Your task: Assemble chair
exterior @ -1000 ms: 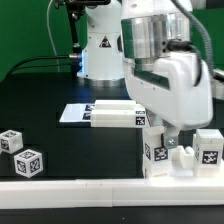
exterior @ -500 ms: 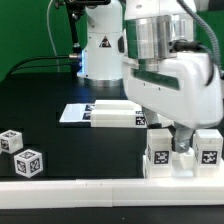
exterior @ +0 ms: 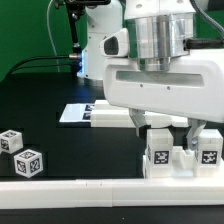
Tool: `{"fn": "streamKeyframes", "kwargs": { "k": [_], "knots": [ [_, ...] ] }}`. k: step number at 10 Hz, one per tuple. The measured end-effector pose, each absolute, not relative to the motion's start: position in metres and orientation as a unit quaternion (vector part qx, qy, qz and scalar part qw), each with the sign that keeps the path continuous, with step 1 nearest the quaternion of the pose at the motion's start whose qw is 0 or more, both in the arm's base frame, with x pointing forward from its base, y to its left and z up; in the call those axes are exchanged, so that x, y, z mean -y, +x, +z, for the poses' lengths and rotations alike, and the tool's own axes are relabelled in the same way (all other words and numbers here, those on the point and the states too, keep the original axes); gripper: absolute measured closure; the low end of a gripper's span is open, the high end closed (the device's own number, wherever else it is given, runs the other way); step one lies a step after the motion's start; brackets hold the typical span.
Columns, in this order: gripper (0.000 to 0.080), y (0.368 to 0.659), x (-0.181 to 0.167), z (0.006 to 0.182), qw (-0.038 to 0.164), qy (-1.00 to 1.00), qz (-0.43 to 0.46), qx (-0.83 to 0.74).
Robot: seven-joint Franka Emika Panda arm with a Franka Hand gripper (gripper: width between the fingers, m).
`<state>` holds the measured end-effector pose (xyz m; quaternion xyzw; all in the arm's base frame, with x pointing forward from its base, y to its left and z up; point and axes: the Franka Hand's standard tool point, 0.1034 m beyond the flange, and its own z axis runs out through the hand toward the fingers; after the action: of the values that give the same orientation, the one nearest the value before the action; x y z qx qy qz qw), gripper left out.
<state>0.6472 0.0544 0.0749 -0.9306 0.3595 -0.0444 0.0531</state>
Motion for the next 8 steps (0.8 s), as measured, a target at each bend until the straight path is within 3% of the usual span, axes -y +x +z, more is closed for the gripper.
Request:
{"fn": "streamKeyframes", "kwargs": {
  "k": [2, 4, 6, 7, 8],
  "knots": [
    [0.015, 0.6478, -0.0506, 0.0754, 0.016, -0.988, -0.057, -0.143],
    [0.015, 0.6475, -0.0493, 0.0744, 0.013, -0.993, -0.056, -0.104],
    [0.041, 0.6473, -0.0491, 0.0742, 0.014, -0.991, -0.056, -0.119],
    [0.041, 0.6473, -0.049, 0.0741, 0.016, -0.986, -0.055, -0.159],
    [0.0516, 0.6472, -0.0489, 0.074, 0.018, -0.98, -0.055, -0.193]
  ]
}}
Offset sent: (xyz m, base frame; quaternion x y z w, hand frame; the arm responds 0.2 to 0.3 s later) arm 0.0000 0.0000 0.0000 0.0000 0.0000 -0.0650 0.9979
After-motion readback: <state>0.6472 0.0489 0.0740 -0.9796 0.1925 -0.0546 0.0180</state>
